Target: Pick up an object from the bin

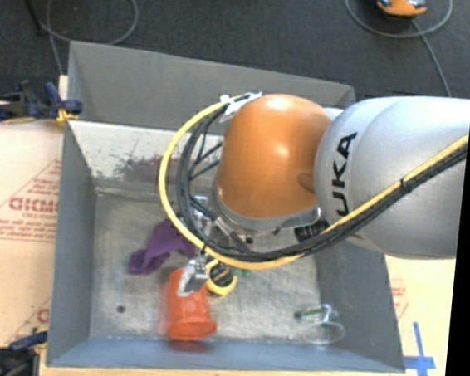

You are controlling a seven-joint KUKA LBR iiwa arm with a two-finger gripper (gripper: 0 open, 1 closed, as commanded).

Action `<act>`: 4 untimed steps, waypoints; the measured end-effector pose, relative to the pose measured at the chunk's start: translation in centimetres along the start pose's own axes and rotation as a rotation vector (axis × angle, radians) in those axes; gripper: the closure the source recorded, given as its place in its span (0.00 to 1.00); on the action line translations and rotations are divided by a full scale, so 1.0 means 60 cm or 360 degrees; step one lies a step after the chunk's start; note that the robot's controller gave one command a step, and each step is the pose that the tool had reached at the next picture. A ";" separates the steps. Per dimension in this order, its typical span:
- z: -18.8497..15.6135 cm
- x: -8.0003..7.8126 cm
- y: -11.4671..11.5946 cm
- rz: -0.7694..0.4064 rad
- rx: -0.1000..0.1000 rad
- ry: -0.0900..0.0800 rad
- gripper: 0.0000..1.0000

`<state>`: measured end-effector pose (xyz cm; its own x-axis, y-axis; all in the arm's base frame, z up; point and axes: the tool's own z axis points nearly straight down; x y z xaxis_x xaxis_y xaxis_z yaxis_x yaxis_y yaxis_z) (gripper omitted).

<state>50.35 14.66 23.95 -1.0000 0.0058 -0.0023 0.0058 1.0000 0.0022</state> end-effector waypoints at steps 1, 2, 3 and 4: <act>0.000 0.000 0.000 0.0000 0.0000 0.0000 0.00; -0.041 -0.040 0.023 -0.0198 0.0009 0.0015 0.00; -0.020 -0.069 0.033 -0.0441 -0.0001 -0.0027 0.00; 0.087 -0.066 0.030 -0.0444 -0.0001 -0.0008 0.00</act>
Offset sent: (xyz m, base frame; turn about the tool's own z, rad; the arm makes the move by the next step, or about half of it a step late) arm 0.0694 0.0426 0.0738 -0.3273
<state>54.34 16.47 18.74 -0.9629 -0.2696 -0.0079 -0.2696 0.9630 0.0014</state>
